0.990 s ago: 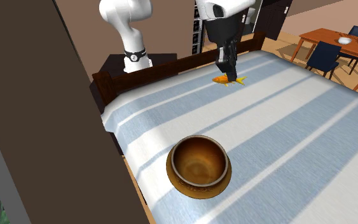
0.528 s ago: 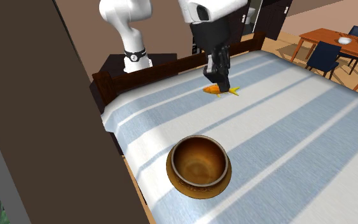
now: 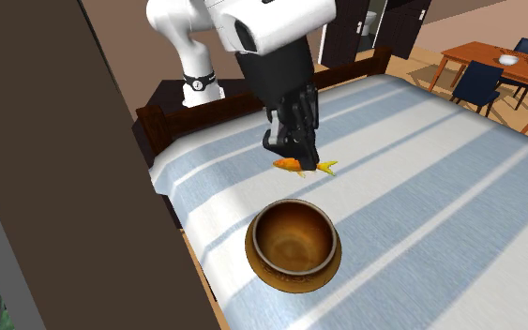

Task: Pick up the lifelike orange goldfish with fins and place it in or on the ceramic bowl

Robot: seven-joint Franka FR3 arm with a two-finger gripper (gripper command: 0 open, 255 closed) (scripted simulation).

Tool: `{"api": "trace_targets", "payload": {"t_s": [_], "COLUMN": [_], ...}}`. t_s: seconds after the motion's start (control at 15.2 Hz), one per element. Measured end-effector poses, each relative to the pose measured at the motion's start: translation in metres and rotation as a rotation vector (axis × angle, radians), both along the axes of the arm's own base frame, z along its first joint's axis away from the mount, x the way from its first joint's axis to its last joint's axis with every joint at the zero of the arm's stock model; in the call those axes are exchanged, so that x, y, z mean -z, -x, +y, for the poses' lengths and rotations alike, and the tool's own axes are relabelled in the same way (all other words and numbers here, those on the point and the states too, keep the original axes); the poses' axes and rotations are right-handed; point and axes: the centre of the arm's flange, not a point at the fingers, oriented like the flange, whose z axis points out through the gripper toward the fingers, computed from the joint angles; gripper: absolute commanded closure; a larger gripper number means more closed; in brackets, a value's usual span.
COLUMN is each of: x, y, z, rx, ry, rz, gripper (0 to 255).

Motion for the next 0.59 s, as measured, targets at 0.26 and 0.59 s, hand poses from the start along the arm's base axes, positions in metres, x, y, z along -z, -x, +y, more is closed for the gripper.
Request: {"api": "trace_targets", "payload": {"t_s": [0.26, 0.59], "x": [0.004, 0.029], "y": [-0.033, -0.036], "z": [-0.020, -0.021], "rx": [0.000, -0.001], "ry": [0.000, 0.000], "rz": [0.000, 0.000], "gripper": [255, 255]}}
